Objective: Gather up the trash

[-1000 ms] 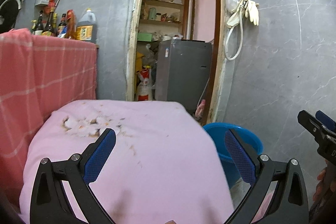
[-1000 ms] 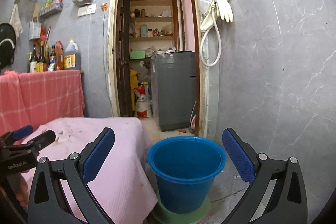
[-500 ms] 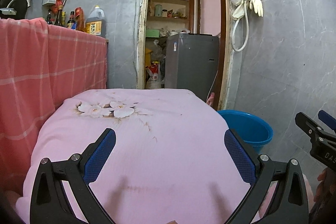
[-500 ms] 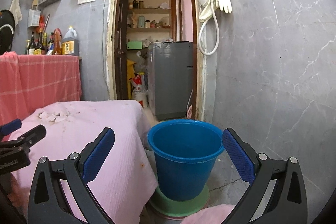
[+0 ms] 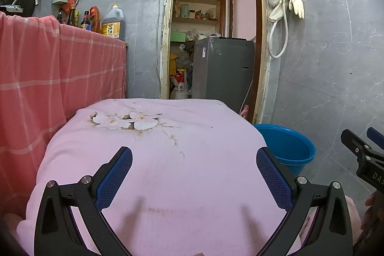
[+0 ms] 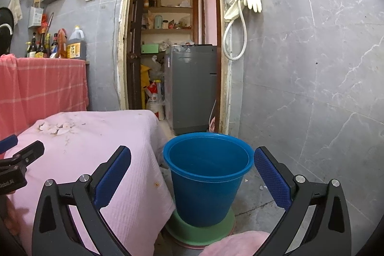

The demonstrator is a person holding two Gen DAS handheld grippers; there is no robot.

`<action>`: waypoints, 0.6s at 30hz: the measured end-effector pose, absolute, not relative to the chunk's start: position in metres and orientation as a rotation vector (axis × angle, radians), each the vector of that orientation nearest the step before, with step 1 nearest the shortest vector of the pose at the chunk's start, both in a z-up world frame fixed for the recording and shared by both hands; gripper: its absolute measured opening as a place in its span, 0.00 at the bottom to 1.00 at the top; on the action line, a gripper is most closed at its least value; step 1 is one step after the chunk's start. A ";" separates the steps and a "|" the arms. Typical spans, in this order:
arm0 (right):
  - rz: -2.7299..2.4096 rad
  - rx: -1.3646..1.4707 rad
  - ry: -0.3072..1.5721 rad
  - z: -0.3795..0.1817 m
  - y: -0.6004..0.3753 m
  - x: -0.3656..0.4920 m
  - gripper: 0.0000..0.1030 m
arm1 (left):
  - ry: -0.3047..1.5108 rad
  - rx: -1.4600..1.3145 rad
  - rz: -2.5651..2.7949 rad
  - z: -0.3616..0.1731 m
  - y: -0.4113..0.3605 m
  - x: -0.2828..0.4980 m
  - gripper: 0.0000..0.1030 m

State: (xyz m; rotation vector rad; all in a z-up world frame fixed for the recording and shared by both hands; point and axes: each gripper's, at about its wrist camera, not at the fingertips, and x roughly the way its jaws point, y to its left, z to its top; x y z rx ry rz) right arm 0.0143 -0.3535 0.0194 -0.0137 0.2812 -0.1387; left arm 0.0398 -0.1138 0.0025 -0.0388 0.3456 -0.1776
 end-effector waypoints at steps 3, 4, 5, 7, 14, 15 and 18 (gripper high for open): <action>-0.140 -0.014 0.280 0.020 -0.353 0.014 1.00 | 0.347 -0.042 -0.179 0.002 -0.112 0.041 0.98; -0.139 -0.014 0.281 0.020 -0.353 0.014 1.00 | 0.346 -0.042 -0.178 0.002 -0.112 0.041 0.98; -0.139 -0.013 0.282 0.019 -0.353 0.014 1.00 | 0.346 -0.042 -0.178 0.002 -0.111 0.041 0.98; -0.138 -0.013 0.284 0.019 -0.352 0.014 1.00 | 0.346 -0.042 -0.177 0.002 -0.111 0.041 0.98; -0.138 -0.014 0.287 0.020 -0.353 0.014 1.00 | 0.346 -0.043 -0.179 0.002 -0.110 0.041 0.98; -0.138 -0.014 0.288 0.020 -0.353 0.014 1.00 | 0.346 -0.043 -0.179 0.002 -0.110 0.041 0.98; -0.138 -0.014 0.287 0.020 -0.353 0.014 1.00 | 0.346 -0.043 -0.179 0.002 -0.110 0.041 0.98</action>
